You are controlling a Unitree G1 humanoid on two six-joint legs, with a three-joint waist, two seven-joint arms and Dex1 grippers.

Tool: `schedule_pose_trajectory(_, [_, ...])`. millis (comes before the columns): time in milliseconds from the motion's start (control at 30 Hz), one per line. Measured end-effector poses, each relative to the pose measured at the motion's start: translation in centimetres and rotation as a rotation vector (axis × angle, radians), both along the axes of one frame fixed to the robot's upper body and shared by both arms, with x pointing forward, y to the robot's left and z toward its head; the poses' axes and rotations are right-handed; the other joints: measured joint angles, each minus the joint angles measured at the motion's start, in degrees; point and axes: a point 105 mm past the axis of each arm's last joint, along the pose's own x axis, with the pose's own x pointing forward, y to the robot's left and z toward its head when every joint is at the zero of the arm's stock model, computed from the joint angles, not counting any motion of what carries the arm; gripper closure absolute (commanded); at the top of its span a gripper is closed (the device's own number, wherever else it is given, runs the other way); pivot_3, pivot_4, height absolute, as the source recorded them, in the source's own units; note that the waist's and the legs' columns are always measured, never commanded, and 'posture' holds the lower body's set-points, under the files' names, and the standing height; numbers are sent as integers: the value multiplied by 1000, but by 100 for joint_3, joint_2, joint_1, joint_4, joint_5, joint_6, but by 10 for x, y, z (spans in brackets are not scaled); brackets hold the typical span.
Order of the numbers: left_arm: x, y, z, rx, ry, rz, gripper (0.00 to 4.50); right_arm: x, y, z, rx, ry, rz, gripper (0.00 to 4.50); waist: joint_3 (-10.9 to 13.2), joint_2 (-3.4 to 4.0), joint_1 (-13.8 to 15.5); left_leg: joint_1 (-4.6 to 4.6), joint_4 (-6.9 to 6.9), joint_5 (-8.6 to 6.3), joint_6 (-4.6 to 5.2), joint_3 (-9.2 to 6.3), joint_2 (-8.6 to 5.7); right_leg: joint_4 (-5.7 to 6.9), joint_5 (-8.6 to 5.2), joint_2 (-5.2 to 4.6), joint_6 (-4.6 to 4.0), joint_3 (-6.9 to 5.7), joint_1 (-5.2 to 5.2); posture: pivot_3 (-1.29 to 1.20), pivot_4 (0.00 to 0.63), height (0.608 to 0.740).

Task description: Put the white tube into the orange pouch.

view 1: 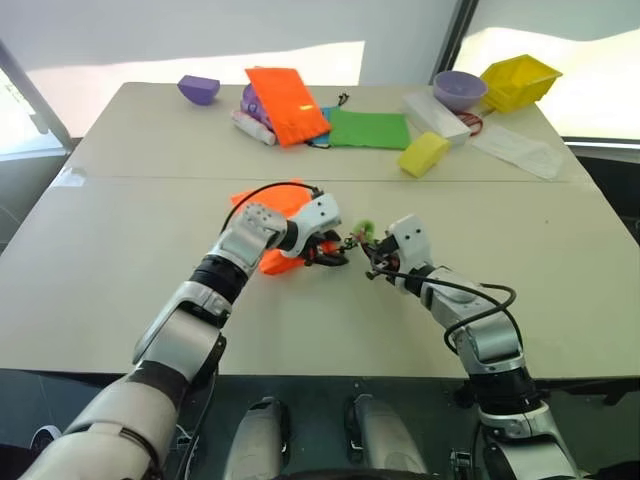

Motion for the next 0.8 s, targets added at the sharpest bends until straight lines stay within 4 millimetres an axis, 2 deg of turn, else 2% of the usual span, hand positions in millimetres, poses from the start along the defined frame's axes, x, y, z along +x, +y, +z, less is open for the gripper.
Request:
schedule_pose_trajectory(167, [1,-2,0,-2,17,3,1580,1,2,1,1,-8,2,4500,0,0,0,1,1,0,0,-1,0,2,0,0,0,0,1,0,150,740])
schedule_pose_trajectory(300, [2,0,1,10,6,-5,2713,1,3,1,-2,-12,4,4500,0,0,-4,1,1,0,0,-1,0,2,0,0,0,0,1,0,150,740])
schedule_pose_trajectory(800, [3,3,1,26,-17,-15,2713,2,5,4,-2,-21,6,4500,-1,-1,-10,3,0,0,0,-2,1,5,0,2,1,0,1,0,150,740])
